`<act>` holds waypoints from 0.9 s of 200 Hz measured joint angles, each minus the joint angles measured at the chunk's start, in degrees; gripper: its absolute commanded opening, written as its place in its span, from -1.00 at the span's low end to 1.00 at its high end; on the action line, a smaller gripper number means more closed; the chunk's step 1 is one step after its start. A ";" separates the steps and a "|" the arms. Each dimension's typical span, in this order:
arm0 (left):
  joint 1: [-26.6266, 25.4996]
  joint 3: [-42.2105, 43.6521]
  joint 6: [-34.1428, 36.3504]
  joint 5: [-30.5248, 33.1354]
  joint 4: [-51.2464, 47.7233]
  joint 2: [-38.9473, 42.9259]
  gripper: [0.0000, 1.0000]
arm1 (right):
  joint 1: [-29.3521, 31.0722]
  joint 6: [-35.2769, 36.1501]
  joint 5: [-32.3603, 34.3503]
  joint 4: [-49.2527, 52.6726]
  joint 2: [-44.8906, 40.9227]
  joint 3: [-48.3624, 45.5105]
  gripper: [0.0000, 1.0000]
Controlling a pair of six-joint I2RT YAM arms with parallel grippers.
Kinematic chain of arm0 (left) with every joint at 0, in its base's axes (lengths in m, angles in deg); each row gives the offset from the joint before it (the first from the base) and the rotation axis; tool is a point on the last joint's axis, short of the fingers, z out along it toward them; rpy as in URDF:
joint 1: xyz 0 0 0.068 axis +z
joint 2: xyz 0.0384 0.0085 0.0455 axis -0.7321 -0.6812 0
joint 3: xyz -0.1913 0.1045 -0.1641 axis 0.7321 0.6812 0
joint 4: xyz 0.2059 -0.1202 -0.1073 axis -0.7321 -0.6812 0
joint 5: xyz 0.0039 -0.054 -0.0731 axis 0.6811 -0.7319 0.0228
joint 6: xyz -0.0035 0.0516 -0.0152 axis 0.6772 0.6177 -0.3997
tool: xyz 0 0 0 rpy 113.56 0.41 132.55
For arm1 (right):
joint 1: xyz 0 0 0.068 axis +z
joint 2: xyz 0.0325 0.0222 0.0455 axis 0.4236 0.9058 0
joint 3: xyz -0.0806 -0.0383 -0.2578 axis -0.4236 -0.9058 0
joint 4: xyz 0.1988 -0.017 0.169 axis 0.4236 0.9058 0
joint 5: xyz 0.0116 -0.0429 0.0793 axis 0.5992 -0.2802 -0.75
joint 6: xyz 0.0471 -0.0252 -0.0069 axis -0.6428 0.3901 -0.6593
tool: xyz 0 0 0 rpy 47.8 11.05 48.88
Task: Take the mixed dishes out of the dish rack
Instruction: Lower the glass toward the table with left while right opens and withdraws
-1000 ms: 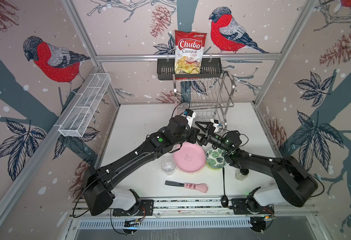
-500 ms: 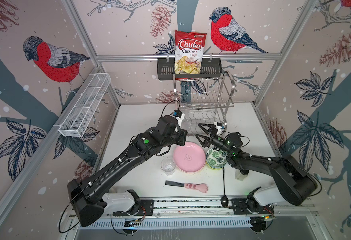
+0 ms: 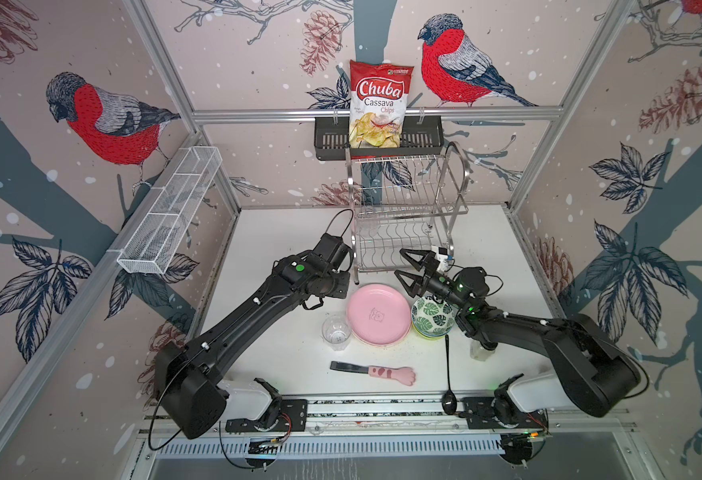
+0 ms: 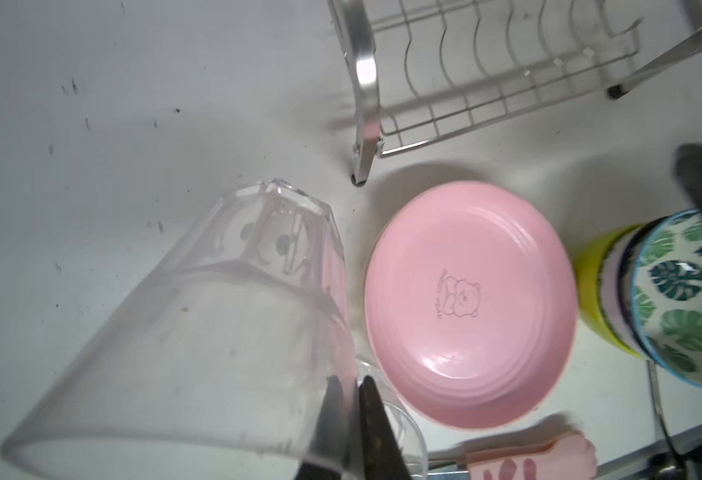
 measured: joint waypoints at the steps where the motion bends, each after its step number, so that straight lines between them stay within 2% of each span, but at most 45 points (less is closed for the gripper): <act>1: 0.00 0.00 0.00 0.00 -0.02 -0.13 -1.00 | -0.04 0.02 0.00 0.07 -0.09 -0.04 0.98; 68: 0.13 -1.99 2.19 -1.60 -3.26 -11.78 -1.00 | -1.86 2.40 0.72 4.61 -5.42 -2.23 0.98; 180: 0.17 -2.32 3.80 -6.38 -6.16 -17.62 -1.00 | -3.80 5.55 2.27 10.45 -10.56 -4.24 0.99</act>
